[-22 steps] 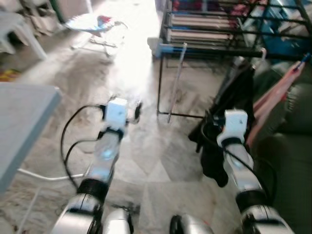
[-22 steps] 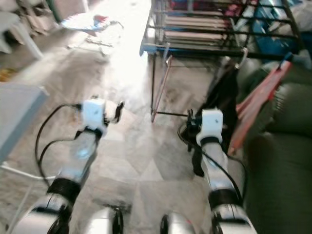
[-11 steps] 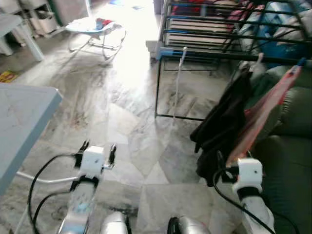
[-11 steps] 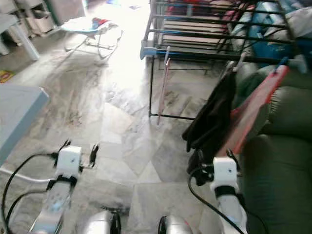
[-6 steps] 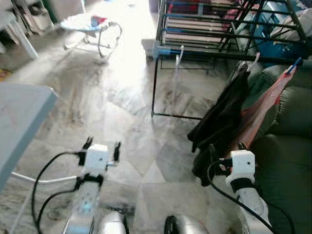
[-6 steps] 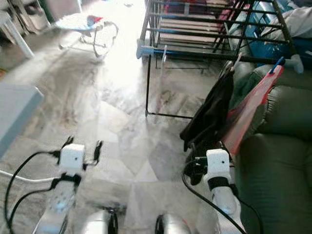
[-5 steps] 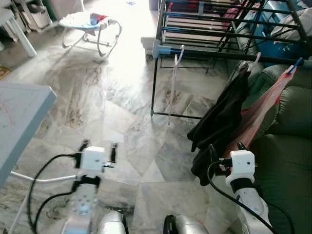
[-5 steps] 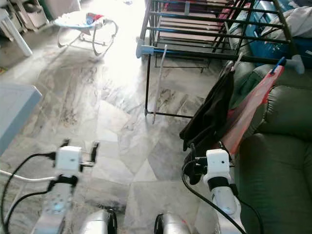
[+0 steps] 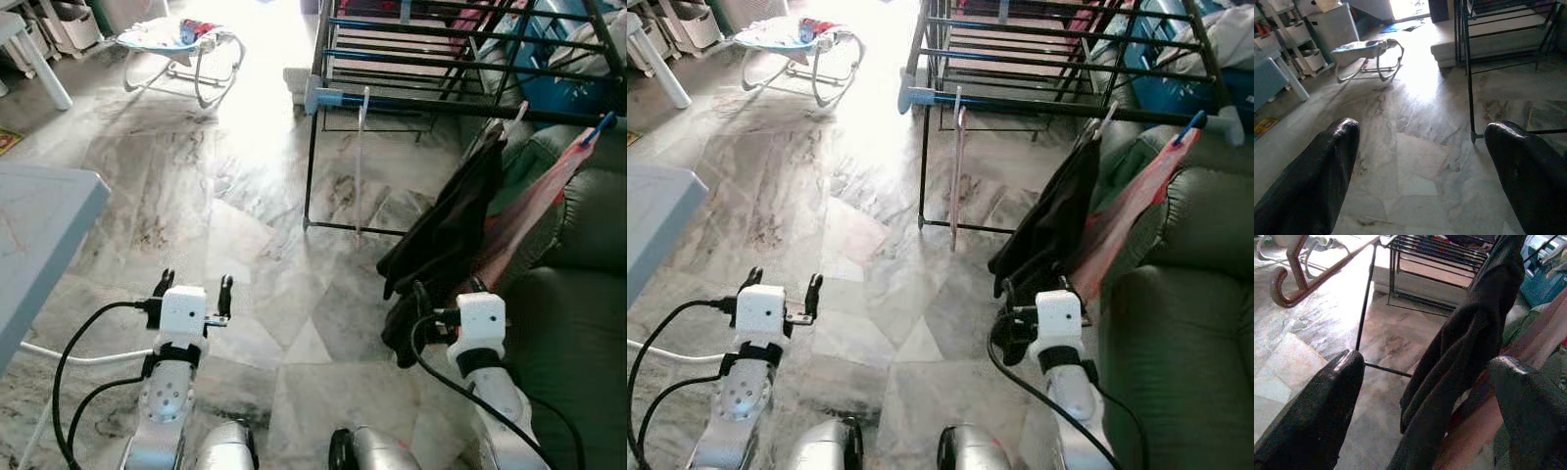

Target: Hang hanger

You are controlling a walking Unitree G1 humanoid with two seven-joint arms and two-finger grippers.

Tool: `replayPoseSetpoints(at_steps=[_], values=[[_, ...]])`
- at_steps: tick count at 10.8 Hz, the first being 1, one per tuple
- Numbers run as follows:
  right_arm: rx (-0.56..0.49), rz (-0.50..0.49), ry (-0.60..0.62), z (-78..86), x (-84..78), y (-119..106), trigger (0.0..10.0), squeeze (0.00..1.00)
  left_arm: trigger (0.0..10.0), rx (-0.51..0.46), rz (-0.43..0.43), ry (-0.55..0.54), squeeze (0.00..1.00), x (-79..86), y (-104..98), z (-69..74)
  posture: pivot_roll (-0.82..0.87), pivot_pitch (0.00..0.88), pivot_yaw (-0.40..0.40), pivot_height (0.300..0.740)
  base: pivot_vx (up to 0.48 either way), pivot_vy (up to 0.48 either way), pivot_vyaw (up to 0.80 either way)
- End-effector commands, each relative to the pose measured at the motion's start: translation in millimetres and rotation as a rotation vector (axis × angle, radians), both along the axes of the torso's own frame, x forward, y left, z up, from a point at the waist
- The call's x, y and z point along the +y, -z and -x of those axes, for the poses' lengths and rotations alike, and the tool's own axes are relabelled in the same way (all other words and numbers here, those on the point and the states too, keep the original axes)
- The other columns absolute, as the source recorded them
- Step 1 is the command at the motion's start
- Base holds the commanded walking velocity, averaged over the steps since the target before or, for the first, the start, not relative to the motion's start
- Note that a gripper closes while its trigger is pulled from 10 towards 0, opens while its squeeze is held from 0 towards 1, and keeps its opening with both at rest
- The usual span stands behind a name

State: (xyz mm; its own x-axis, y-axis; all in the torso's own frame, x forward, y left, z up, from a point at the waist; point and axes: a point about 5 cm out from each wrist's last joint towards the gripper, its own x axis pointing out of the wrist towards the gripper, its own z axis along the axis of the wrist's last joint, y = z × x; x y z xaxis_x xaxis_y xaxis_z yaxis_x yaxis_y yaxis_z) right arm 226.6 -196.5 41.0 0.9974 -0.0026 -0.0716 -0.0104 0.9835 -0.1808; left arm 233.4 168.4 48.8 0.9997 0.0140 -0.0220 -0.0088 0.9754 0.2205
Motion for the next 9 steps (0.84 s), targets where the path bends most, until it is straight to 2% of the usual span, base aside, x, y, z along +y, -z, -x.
replayPoseSetpoints(at_steps=[1, 6, 9], values=[[0.000, 0.002, 0.020, 0.9, -2.7, -1.3, 10.0, 0.11, 10.0, 0.005, -0.006, 0.017, 0.00, -0.9, -0.5, -0.4, -0.06, 0.155, -0.008, 0.740, 0.000, 0.000, 0.00], [-0.033, 0.000, 0.035, -11.0, -2.6, -8.8, 10.0, 0.11, 10.0, -0.027, -0.018, 0.018, 0.00, 2.3, -8.3, -6.8, -0.05, 0.154, -0.004, 0.740, 0.000, 0.000, 0.00], [-0.028, 0.007, 0.035, -7.5, -4.3, -8.3, 10.0, 0.11, 10.0, -0.015, -0.012, 0.037, 0.00, -1.9, -5.7, -1.8, -0.05, 0.160, -0.006, 0.740, 0.000, 0.000, 0.00]])
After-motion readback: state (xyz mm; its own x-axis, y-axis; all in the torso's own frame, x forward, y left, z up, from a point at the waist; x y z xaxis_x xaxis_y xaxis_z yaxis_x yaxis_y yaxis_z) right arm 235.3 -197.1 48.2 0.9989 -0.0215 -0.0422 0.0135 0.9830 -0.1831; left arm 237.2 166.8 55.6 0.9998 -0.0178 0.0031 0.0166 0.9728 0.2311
